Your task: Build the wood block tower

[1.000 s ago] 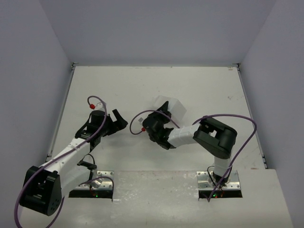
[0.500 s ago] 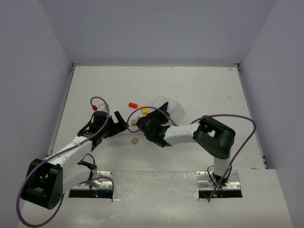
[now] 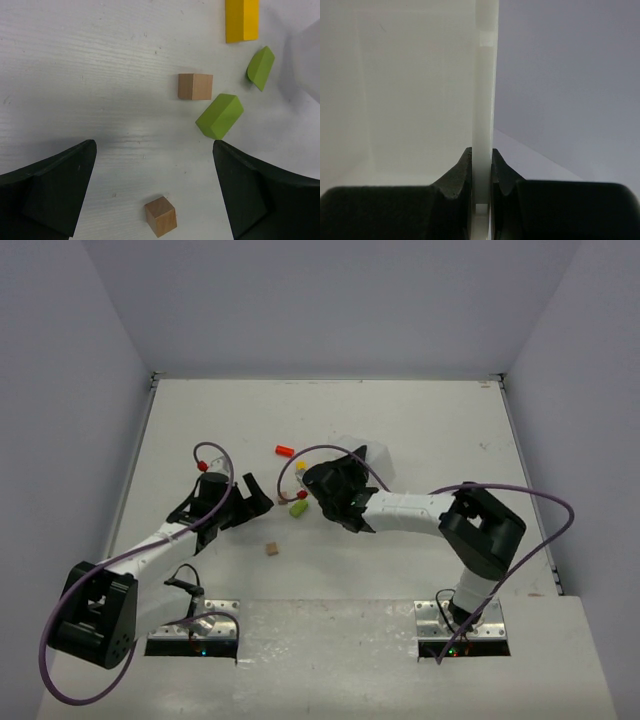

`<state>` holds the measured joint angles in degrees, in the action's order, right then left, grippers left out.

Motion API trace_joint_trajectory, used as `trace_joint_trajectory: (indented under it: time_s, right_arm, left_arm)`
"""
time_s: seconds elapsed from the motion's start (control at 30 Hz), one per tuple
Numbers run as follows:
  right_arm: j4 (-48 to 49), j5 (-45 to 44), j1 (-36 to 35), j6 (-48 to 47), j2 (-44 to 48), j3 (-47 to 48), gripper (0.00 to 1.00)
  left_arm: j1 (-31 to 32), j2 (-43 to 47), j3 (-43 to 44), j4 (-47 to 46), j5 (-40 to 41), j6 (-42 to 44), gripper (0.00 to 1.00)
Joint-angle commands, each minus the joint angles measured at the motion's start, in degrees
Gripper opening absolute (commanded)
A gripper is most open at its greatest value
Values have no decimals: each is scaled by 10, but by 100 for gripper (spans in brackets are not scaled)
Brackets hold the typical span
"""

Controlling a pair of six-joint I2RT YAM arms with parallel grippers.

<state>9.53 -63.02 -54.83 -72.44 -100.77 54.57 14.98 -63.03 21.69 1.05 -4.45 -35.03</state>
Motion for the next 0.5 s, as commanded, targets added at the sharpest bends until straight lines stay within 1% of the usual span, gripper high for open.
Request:
trace_joint_trajectory:
  time_s: [0.0,0.1,0.13,0.17,0.2,0.23,0.27,0.33,0.4,0.47]
  right_arm:
    - [7,56,53,65,100,44,0]
    - [-68,86,86,202,138,89,0]
    - [-105,114,113,259,148,105,0]
    - [-147,128,128,378,162,143,0]
    - [-213,141,154,428,167,157,0]
    - [-251,164,168,503,179,169,0]
    - [-260,180,184,557,194,164,0]
    - [-263,203,211,606,221,143,0]
    - [-279,234,244,679,242,121,0]
    - [-284,246,277,718,251,100,0]
  left_arm:
    - [7,22,23,-27,-4,-5,100]
    - [7,40,32,-27,3,-6,100]
    - [7,43,35,-27,7,-6,100]
    - [7,50,42,-27,15,-7,100]
    - [7,52,47,-26,18,-7,100]
    - [7,56,56,-23,17,-6,100]
    - [7,58,65,-18,14,-3,100]
    - [7,61,75,-13,10,1,100]
    - [7,70,80,-12,12,2,100]
    - [7,74,80,-12,18,0,100]
